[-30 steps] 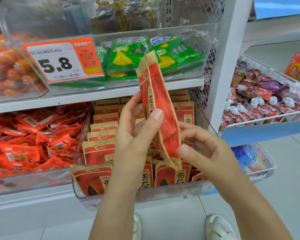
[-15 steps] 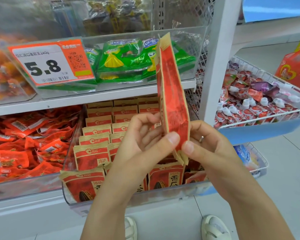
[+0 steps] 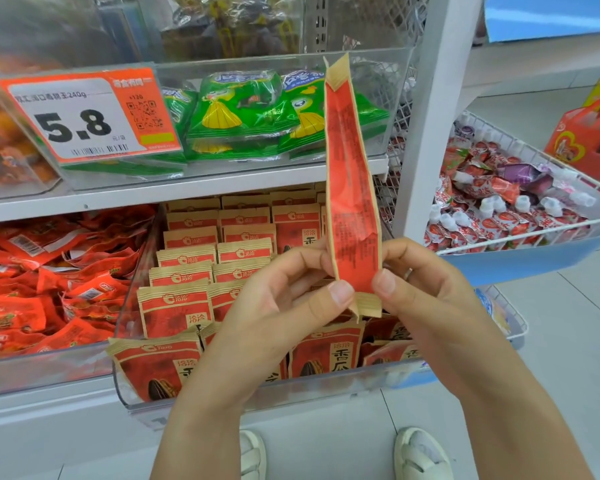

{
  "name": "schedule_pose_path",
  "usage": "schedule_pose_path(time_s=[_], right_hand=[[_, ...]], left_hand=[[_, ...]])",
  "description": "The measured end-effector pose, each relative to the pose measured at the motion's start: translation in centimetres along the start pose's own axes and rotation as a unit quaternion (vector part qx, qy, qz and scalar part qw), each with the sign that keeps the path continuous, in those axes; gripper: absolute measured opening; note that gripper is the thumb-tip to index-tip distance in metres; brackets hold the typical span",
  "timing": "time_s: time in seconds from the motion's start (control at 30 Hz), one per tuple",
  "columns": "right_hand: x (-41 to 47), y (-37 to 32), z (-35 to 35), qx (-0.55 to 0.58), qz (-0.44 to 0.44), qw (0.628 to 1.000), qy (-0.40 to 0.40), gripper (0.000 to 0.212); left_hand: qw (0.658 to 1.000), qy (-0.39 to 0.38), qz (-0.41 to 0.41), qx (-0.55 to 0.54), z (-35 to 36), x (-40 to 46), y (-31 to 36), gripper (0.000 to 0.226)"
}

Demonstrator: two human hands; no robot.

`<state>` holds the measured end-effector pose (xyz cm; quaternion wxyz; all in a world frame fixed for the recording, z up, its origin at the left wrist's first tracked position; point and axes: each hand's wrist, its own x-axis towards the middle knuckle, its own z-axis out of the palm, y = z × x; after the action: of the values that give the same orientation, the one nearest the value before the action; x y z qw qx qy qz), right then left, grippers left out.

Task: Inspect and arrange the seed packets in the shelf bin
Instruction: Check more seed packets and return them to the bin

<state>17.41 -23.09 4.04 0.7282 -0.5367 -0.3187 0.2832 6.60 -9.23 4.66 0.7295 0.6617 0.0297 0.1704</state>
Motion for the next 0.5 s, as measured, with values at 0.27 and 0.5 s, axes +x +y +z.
schedule_pose_path(time_s=[0.27,0.5], right_hand=[[-0.05,-0.01,-0.05,-0.006,0.004,1.0,0.007,0.064],[0.52,-0.05,0.07,-0.032,-0.002,0.997,0.07,0.057]], left_hand=[[1.0,0.005,0.006,0.003,-0.14,0.02,-0.22,0.046],[0.999,-0.017,-0.044,-0.009,-0.55,-0.14,-0.27,0.057]])
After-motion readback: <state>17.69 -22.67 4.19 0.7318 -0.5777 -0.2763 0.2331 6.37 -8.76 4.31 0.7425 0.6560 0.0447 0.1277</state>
